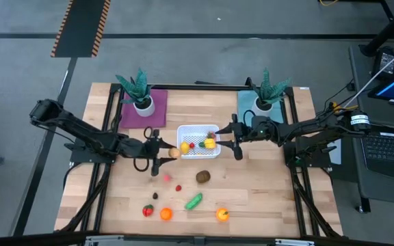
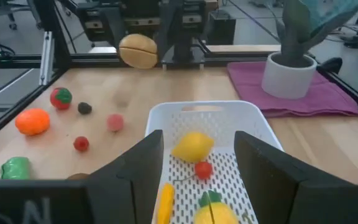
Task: Pick and placing Produce into tupperware
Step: Put the brown potato into the white bin
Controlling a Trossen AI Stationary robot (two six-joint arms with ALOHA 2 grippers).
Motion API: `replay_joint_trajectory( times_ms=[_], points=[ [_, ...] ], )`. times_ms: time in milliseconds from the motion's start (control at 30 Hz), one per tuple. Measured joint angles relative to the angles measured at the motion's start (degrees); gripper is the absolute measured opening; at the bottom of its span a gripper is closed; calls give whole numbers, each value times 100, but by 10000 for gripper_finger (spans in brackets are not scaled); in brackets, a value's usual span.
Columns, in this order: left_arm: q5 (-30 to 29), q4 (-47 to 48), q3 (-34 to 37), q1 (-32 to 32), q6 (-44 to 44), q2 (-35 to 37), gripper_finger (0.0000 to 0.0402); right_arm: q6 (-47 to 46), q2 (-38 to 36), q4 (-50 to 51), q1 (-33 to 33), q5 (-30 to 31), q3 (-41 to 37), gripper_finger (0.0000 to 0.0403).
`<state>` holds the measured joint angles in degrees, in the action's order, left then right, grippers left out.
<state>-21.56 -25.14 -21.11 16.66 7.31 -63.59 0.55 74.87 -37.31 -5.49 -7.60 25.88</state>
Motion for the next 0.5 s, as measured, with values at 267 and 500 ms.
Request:
replay_joint_trajectory(
  times_ms=[267, 500],
  points=[
    [-5, -1417, 545, -2, -214, 0, 199, -73, -242, -1754, 12, 2, -1054, 200],
    [-45, -2188, 807, -143, -483, 0, 199, -50, -501, -1999, 12, 2, -1507, 200]
  ],
)
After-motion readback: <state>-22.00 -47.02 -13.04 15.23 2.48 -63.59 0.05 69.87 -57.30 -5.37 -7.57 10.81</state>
